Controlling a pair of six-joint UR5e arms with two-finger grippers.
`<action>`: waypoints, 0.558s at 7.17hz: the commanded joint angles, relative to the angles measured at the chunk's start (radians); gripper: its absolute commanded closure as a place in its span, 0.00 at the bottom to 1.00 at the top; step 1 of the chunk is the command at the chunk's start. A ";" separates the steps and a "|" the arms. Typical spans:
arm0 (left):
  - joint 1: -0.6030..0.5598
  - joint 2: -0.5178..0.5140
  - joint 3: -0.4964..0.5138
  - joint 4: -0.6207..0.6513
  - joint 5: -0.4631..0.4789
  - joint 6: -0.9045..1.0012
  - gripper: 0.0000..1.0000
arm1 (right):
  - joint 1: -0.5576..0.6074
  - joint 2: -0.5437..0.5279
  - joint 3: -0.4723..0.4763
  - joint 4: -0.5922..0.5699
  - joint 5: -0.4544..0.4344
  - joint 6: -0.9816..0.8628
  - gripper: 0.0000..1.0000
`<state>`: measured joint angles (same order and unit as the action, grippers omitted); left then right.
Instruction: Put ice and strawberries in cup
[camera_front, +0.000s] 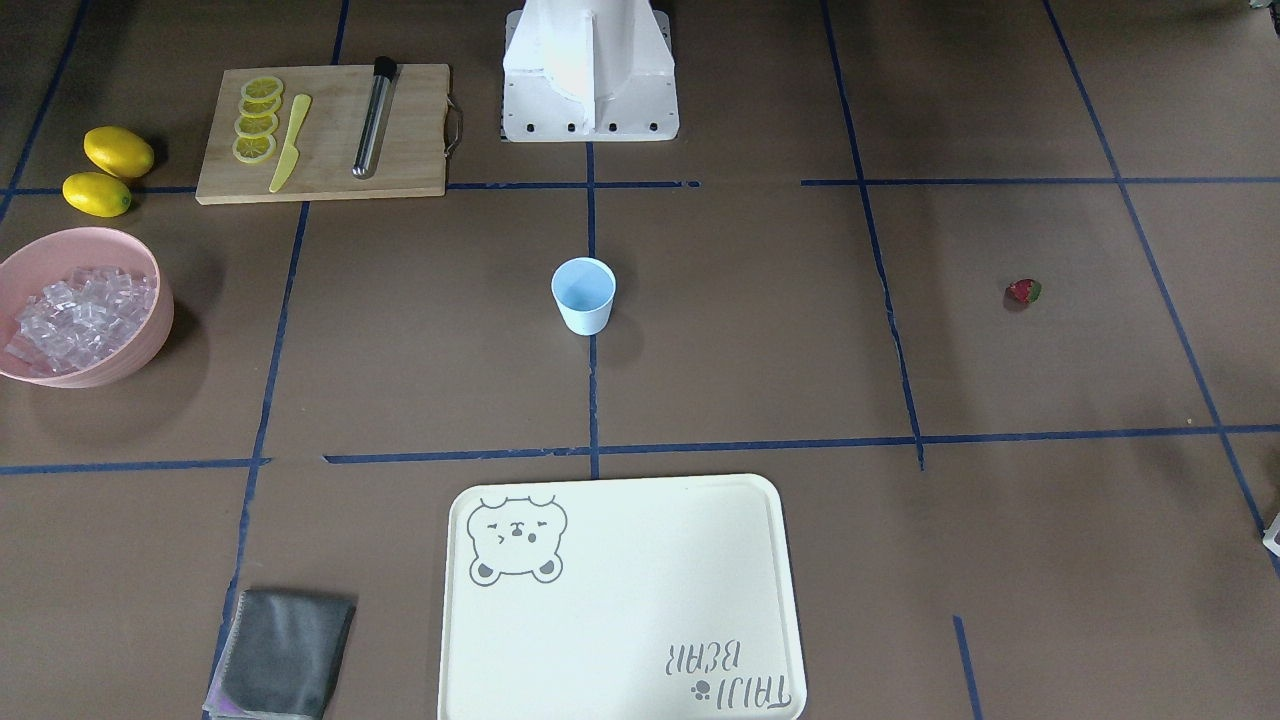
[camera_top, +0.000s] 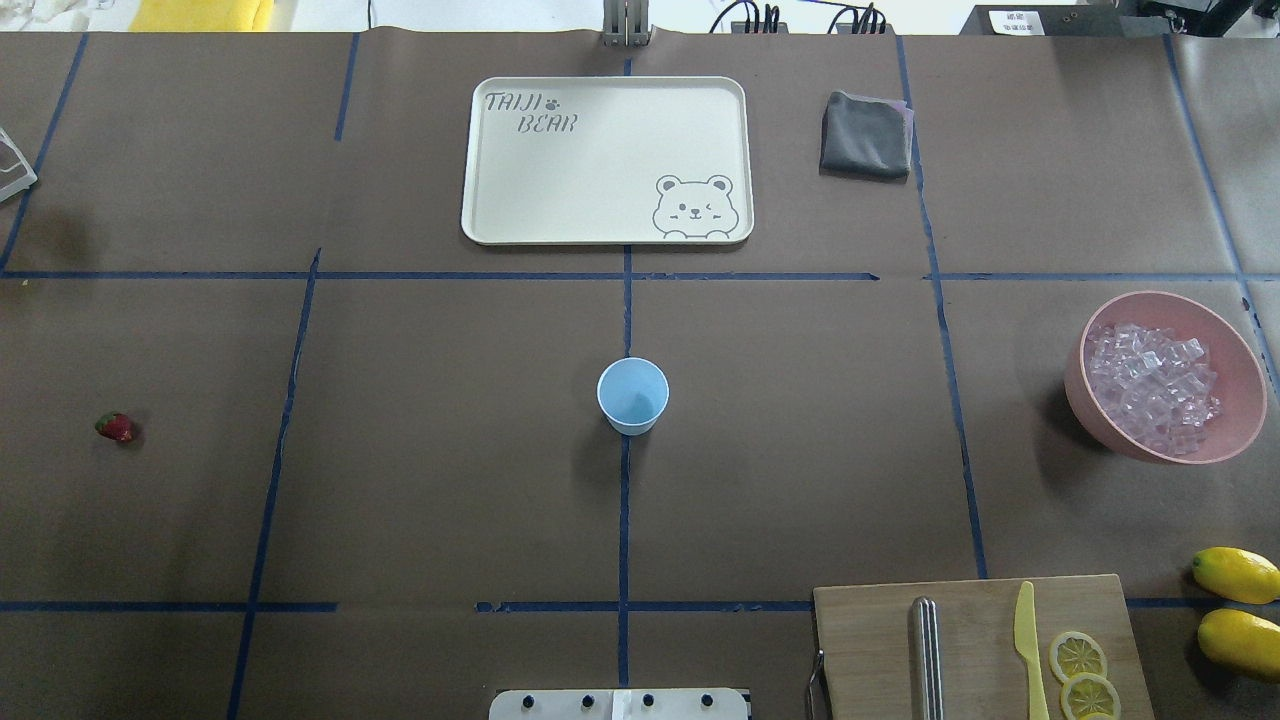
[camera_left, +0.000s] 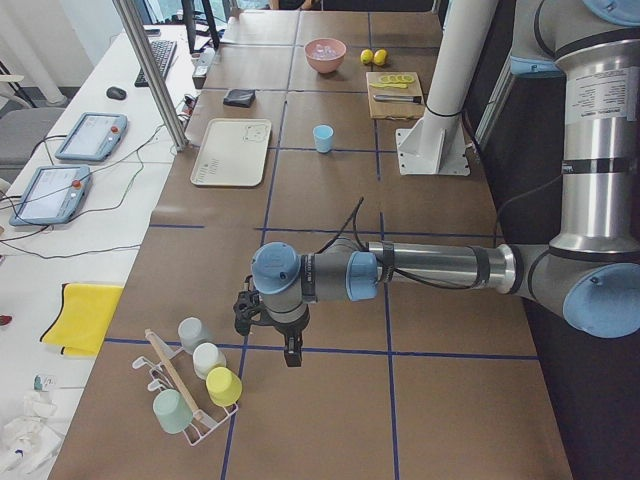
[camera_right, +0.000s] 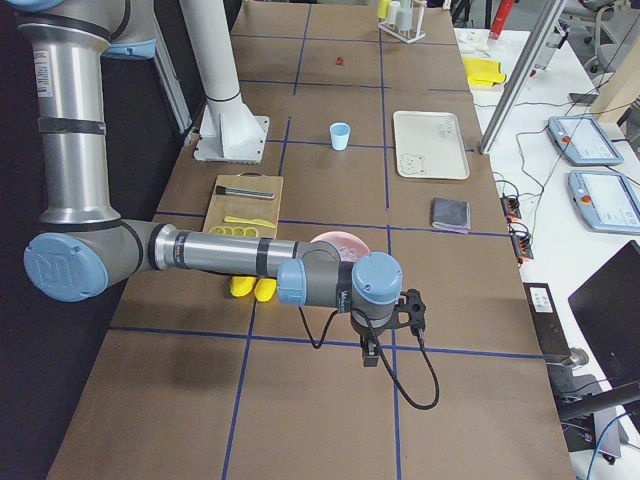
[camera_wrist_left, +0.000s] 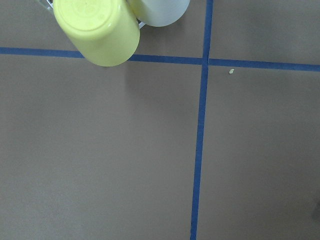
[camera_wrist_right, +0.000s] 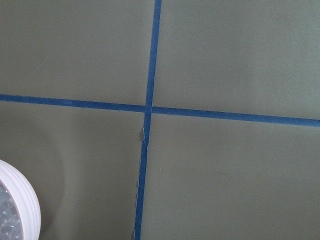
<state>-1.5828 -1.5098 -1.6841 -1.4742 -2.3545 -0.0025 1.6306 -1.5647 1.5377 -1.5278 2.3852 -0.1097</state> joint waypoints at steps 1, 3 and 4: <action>0.001 -0.010 0.003 0.000 -0.006 0.004 0.00 | -0.002 0.014 0.028 0.002 0.003 0.025 0.00; 0.003 -0.052 -0.003 -0.002 -0.003 0.001 0.00 | -0.020 0.077 0.056 0.001 0.006 0.030 0.00; 0.003 -0.052 -0.014 -0.002 -0.006 -0.001 0.00 | -0.082 0.080 0.094 0.002 0.005 0.025 0.00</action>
<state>-1.5803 -1.5504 -1.6909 -1.4755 -2.3590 -0.0020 1.6008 -1.4989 1.5949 -1.5272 2.3921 -0.0825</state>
